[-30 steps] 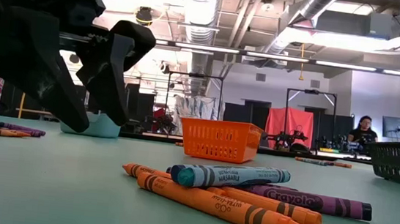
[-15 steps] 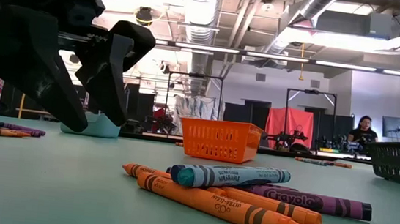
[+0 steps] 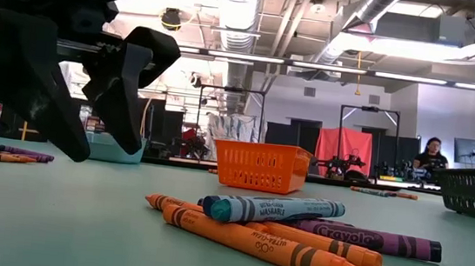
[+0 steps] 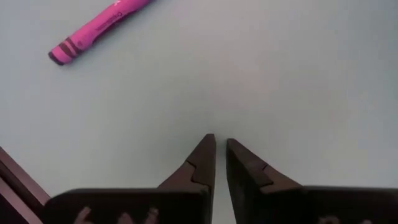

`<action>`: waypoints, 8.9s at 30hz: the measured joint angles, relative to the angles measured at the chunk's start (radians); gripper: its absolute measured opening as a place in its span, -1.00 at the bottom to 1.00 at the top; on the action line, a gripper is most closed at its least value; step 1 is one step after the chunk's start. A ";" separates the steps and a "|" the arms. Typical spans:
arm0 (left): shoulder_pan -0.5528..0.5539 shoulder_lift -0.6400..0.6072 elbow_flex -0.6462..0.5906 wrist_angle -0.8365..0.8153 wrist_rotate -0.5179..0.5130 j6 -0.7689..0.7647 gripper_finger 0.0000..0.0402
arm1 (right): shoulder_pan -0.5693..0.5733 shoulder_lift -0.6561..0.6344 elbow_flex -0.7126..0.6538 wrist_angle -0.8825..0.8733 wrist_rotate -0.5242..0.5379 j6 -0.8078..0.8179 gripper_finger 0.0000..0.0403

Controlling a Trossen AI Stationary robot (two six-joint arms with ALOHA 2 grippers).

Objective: Sort crayons
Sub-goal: Put the violet crayon into black bin

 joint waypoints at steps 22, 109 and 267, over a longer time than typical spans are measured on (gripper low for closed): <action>0.000 0.000 0.005 0.010 -0.003 0.003 -0.19 | -0.067 0.004 0.134 -0.042 0.131 -0.104 -0.12; -0.021 0.000 0.006 0.009 -0.078 -0.029 -0.19 | -0.439 -0.312 -0.051 -0.643 0.197 -0.351 -1.00; 0.018 -0.077 0.029 -0.331 -0.048 -0.091 -0.19 | -0.426 -0.755 -0.663 -0.178 0.183 0.022 -0.42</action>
